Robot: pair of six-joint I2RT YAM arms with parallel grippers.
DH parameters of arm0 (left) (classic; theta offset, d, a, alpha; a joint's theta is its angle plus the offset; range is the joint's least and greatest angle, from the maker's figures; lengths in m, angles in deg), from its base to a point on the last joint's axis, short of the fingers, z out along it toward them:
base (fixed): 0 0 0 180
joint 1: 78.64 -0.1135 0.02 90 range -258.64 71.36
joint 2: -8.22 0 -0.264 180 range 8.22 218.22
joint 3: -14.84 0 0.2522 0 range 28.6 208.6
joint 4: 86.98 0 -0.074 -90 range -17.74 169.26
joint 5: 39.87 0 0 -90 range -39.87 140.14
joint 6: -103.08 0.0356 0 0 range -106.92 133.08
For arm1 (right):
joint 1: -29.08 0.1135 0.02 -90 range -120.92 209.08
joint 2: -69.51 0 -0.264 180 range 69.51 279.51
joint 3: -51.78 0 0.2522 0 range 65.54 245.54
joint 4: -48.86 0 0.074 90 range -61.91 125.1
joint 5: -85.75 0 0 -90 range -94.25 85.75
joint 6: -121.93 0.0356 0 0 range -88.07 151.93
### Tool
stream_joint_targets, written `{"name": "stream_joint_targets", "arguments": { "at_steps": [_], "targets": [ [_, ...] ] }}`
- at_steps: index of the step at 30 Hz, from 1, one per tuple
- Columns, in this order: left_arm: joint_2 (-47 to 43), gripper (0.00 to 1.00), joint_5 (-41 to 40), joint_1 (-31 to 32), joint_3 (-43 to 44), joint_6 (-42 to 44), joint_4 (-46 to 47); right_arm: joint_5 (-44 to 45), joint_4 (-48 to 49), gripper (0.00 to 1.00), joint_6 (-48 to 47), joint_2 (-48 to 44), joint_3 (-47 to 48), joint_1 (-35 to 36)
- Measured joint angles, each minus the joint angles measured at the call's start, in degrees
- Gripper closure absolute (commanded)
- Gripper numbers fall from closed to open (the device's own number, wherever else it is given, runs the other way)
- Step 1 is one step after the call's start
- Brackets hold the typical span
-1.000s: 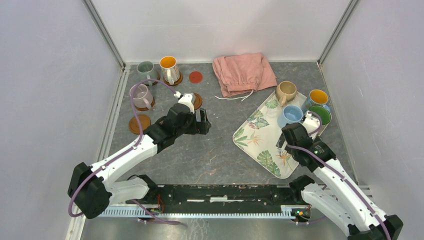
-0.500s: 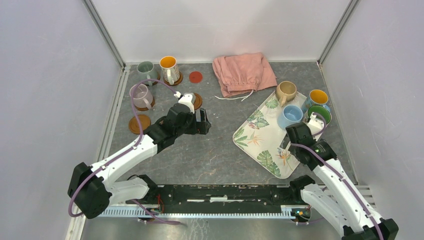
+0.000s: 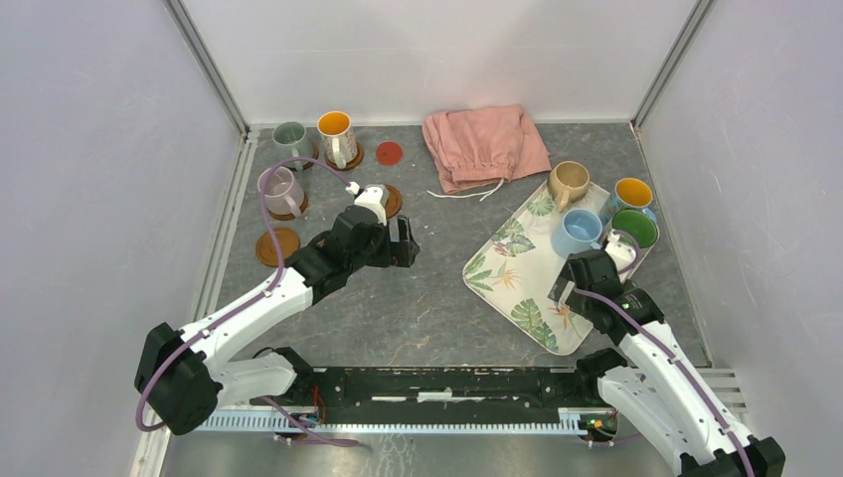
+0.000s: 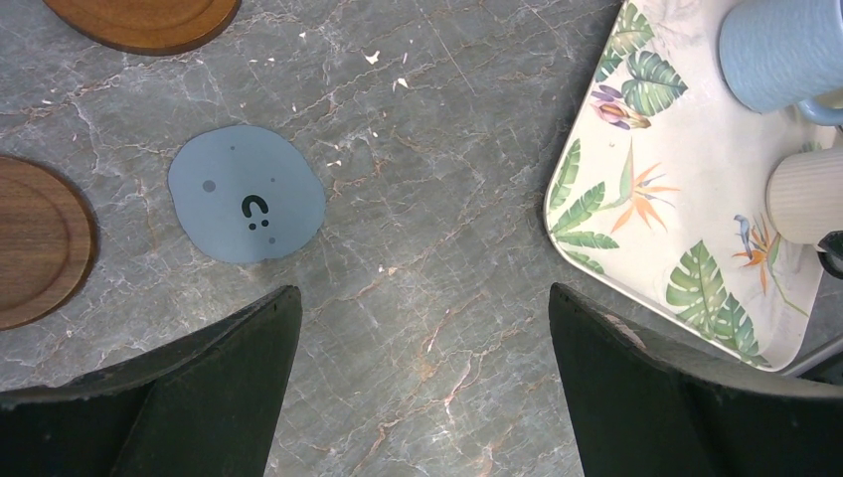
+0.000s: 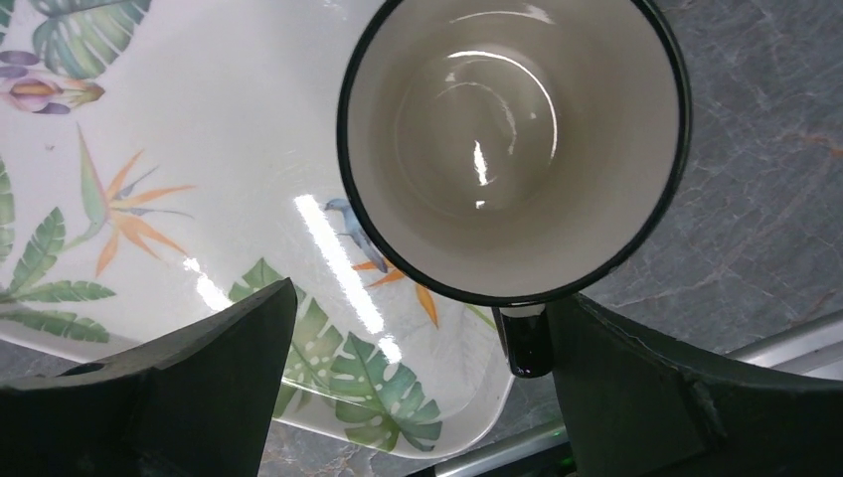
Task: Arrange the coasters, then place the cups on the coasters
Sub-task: Pick up the cup from the tray.
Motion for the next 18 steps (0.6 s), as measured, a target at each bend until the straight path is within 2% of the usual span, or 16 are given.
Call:
{"name": "stream_joint_targets", "arguments": {
  "at_steps": [6, 18],
  "targets": [
    [0.0, 0.00, 0.0, 0.0, 0.0, 0.0, 0.0, -1.6, 2.3, 0.05, -2.0, 1.6, 0.0, 0.0],
    [-0.2, 0.00, 0.0, 0.0, 0.0, 0.0, 0.0, -1.8, 5.8, 0.35, -3.1, 2.2, -0.9, 0.0]
  ]
}}
